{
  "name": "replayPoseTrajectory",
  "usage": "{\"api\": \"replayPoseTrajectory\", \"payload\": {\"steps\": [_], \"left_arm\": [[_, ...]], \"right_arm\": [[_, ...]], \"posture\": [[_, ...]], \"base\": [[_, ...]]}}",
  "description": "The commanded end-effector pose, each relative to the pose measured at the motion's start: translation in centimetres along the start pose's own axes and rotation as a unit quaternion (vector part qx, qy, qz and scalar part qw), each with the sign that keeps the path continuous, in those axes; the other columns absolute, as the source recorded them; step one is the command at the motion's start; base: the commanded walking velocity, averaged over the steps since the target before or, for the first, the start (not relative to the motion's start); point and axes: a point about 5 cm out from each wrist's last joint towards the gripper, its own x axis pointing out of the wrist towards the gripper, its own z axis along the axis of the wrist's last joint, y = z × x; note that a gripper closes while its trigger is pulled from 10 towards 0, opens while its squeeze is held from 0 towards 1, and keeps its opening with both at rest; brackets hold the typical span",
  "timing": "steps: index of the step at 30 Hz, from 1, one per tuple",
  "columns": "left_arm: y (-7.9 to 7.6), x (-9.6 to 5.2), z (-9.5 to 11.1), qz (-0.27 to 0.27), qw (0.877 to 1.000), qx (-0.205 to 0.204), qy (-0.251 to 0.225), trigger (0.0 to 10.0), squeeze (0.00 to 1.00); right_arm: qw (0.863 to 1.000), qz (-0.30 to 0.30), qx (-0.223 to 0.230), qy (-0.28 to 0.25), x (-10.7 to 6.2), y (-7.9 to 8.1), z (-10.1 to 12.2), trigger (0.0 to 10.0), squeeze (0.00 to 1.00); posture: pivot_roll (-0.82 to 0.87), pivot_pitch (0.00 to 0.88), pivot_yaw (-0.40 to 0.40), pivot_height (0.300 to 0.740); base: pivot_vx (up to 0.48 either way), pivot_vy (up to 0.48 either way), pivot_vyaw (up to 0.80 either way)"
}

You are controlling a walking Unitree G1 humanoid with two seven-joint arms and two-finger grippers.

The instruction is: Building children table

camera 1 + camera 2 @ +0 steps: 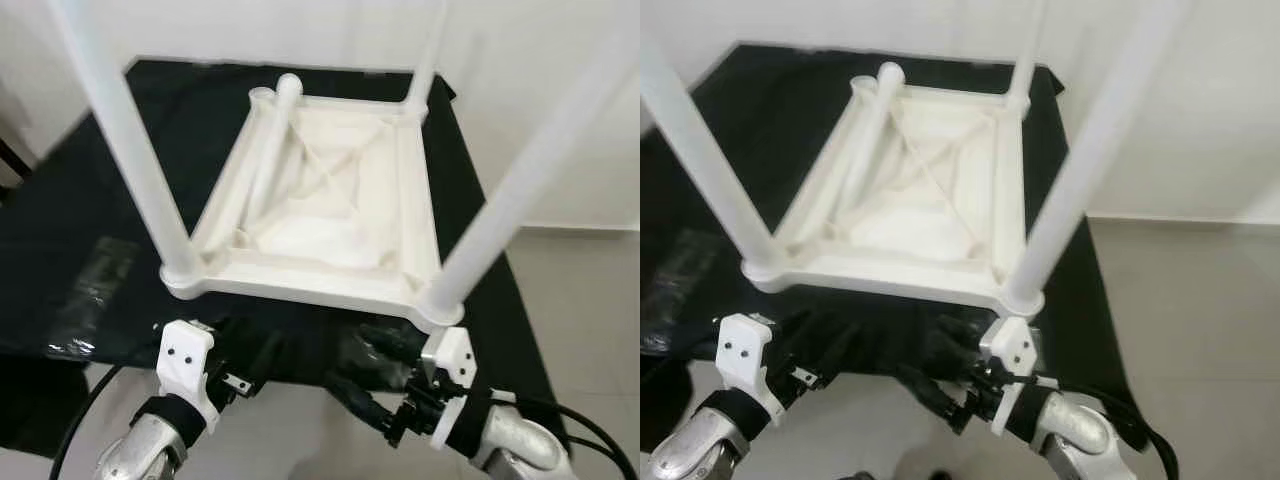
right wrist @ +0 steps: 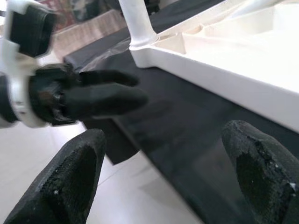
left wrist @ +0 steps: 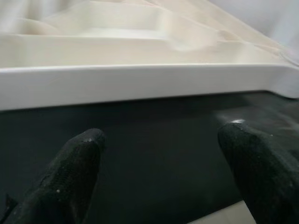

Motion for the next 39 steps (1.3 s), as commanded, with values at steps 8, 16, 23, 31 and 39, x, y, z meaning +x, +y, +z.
{"api": "replayPoseTrajectory", "payload": {"steps": [8, 16, 23, 31, 39], "left_arm": [[-0.9, 0.0, -0.3, -0.021, 1.000, -0.014, 0.005, 10.0, 0.00], [-1.1, 0.0, -0.6, -0.029, 0.999, -0.019, 0.010, 10.0, 0.00], [-1.0, 0.4, -0.6, -0.034, 0.999, -0.017, 0.009, 10.0, 0.00], [-1.4, 1.8, -0.8, -0.043, 0.999, -0.015, -0.001, 10.0, 0.00], [-1.3, 2.1, -0.8, -0.036, 0.999, -0.018, -0.003, 10.0, 0.00]], "right_arm": [[1.000, 0.005, 0.006, 0.010, -0.4, -0.3, -0.3, 10.0, 0.00], [1.000, -0.019, 0.013, 0.000, -0.1, -0.7, -0.2, 10.0, 0.00], [0.992, -0.121, 0.006, -0.033, 0.5, -2.6, 0.6, 10.0, 0.00], [0.967, -0.253, -0.023, -0.028, 1.5, -5.0, 0.8, 10.0, 0.00], [0.955, -0.292, -0.046, -0.009, 1.5, -5.9, 0.7, 10.0, 0.00]], "posture": [[0.04, 0.246, -0.054, 0.740], [0.04, 0.242, -0.052, 0.740], [0.04, 0.237, -0.052, 0.740], [0.04, 0.236, -0.053, 0.740], [0.04, 0.242, -0.057, 0.740]], "base": [[0.000, -0.480, 0.00], [0.000, -0.480, 0.00], [0.000, -0.480, 0.00], [0.000, -0.478, 0.00], [0.000, -0.472, 0.00]]}}
